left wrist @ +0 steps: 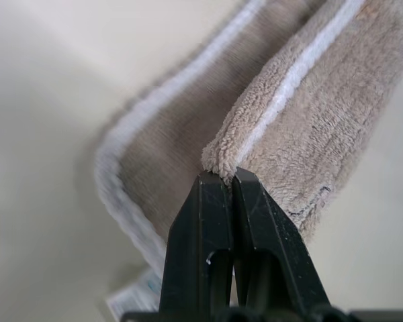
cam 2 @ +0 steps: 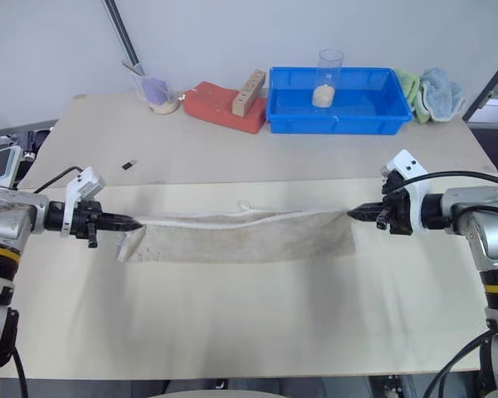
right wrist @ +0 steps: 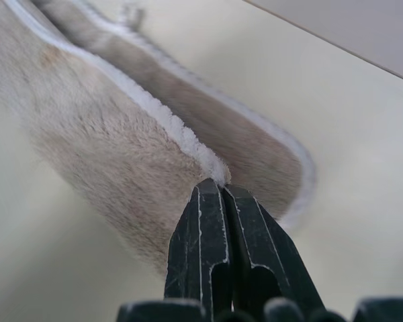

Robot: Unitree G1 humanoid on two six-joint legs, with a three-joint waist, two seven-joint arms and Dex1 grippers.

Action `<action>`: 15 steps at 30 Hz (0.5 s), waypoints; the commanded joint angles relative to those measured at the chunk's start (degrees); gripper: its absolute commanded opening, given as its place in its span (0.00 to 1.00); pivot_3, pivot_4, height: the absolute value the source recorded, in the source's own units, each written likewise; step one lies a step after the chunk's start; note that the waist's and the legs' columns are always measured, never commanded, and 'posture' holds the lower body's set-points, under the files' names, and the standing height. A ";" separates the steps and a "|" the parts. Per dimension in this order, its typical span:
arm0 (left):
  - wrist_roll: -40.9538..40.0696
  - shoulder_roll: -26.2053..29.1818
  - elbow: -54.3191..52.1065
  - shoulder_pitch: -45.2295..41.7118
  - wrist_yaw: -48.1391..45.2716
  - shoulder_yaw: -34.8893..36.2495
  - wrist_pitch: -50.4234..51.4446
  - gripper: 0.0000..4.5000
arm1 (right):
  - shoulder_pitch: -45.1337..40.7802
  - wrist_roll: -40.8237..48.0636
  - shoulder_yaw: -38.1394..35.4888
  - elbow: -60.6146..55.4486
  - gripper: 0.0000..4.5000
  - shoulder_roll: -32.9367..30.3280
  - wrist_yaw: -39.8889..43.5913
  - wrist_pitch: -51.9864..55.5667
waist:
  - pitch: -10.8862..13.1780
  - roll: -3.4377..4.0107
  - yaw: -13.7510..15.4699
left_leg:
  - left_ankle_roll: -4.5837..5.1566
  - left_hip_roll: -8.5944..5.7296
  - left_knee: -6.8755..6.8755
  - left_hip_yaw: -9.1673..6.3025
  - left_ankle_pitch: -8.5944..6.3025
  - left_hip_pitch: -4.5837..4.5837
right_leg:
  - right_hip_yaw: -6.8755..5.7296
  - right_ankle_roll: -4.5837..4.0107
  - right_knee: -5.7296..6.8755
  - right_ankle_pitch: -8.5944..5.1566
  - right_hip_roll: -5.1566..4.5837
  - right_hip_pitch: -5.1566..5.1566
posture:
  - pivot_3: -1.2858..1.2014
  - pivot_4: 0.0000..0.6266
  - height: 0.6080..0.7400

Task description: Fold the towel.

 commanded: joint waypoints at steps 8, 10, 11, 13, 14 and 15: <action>3.19 -3.89 9.11 -5.74 6.13 1.70 -3.42 0.00 | -6.51 -4.69 0.75 7.55 0.00 4.06 -3.56 -3.73 | 0.00 0.00 -0.22 | 0.00 0.00 0.01 0.00 0.00 0.01 | 0.00 0.00 0.05 0.00 0.00 -0.02 | 0.52 0.24 1.00; 3.69 -4.46 10.33 -5.96 7.75 2.00 -4.16 0.16 | -6.81 -5.38 0.32 7.85 0.15 4.72 -4.65 -4.36 | 0.00 0.00 -0.16 | 0.00 -0.01 0.02 -0.02 0.01 0.01 | -0.01 0.00 0.07 0.00 0.00 -0.03 | 0.52 0.24 1.00; 3.75 -4.61 10.60 -5.97 7.98 2.08 -4.43 0.22 | -6.79 -5.71 0.22 7.84 0.22 4.83 -4.96 -4.57 | 0.00 0.00 -0.15 | -0.01 -0.01 0.02 -0.02 0.01 0.00 | -0.01 0.00 0.07 0.00 0.00 -0.03 | 0.52 0.24 1.00; 3.49 -4.59 10.07 -5.32 8.31 2.60 -5.43 0.44 | -6.60 -5.84 -0.59 7.33 0.38 5.14 -5.79 -4.94 | 0.00 0.00 -0.16 | -0.01 -0.03 0.02 -0.02 0.01 -0.01 | -0.01 0.00 0.08 0.00 -0.02 -0.03 | 0.52 0.24 1.00; 3.20 -4.38 9.59 -4.96 8.43 3.07 -5.47 0.55 | -6.48 -5.89 -1.26 6.98 0.45 5.18 -6.49 -5.17 | 0.00 0.00 -0.16 | -0.01 -0.03 0.03 -0.03 0.01 -0.03 | -0.02 0.00 0.08 0.00 -0.02 -0.05 | 0.52 0.24 1.00; 3.02 -4.24 9.25 -4.72 8.49 3.42 -5.43 0.65 | -6.39 -5.91 -1.70 6.75 0.52 5.19 -7.01 -5.35 | 0.00 0.00 -0.15 | -0.01 -0.03 0.03 -0.04 0.01 -0.03 | -0.02 0.00 0.08 0.00 -0.02 -0.05 | 0.52 0.24 1.00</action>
